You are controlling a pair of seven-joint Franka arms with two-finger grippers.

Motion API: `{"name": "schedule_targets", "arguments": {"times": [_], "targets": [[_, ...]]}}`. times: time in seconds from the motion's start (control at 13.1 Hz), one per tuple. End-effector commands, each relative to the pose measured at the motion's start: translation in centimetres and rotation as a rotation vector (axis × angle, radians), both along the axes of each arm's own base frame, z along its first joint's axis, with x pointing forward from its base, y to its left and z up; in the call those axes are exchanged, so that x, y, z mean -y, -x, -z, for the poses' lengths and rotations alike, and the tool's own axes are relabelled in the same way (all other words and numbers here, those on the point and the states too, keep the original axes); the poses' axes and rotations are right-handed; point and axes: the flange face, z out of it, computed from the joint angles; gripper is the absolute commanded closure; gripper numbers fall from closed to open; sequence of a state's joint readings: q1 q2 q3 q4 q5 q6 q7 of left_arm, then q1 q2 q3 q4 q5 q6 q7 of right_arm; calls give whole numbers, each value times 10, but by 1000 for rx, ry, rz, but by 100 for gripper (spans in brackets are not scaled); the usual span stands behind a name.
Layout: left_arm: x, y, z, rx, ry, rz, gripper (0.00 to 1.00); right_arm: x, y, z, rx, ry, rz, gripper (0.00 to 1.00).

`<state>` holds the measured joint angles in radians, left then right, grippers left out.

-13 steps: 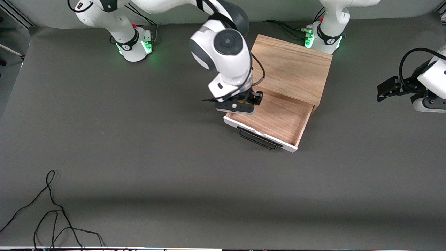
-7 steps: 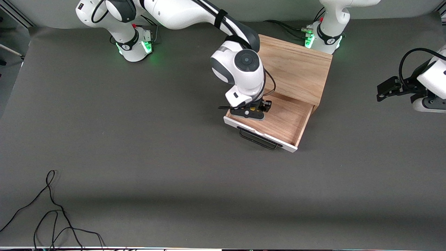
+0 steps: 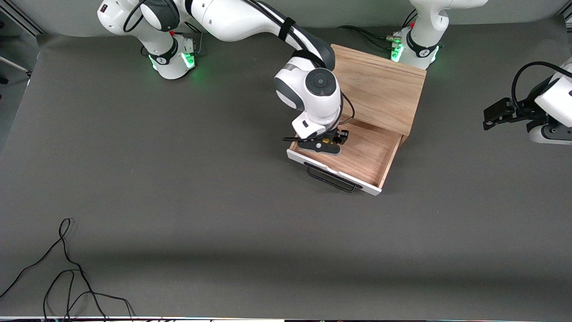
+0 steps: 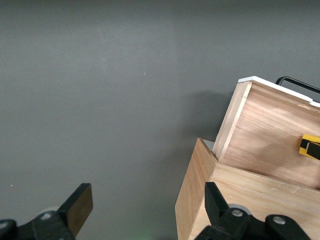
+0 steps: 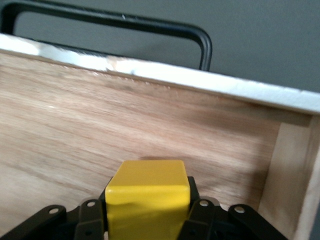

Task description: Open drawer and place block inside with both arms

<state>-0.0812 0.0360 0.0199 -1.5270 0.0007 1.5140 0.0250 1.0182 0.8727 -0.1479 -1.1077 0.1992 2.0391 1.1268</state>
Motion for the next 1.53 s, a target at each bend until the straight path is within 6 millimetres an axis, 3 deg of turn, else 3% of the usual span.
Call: {"name": "schedule_targets", "arguments": {"times": [0.0, 0.08, 0.15, 0.69, 0.76, 0.92, 1.07, 1.15, 1.3, 1.45], "targets": [[0, 8, -3, -2, -14, 19, 0, -8, 1, 1, 6, -10, 39, 63], [0, 7, -4, 1, -13, 19, 0, -8, 1, 1, 6, -10, 39, 48], [0, 8, -3, -2, -14, 19, 0, -7, 0, 1, 8, -8, 44, 3], [0, 7, -4, 2, -13, 19, 0, -13, 7, -26, 30, -21, 31, 0], [-1, 7, -4, 2, -13, 18, 0, -11, 6, -37, 29, -23, 31, 0], [-1, 7, -5, 2, -13, 18, 0, 3, 1, -84, 23, -30, 39, 0], [-1, 7, -6, 4, -13, 18, 0, 31, -10, -156, 70, -47, 51, 0], [0, 8, -6, 2, -13, 19, 0, 49, -17, -183, 96, -44, 46, 0], [0, 8, -6, 4, -13, 21, 0, 105, -42, -215, 80, 3, -14, 0], [4, 9, -8, -1, -13, 25, 0, 178, -76, -239, 83, 23, -69, 0]]}}
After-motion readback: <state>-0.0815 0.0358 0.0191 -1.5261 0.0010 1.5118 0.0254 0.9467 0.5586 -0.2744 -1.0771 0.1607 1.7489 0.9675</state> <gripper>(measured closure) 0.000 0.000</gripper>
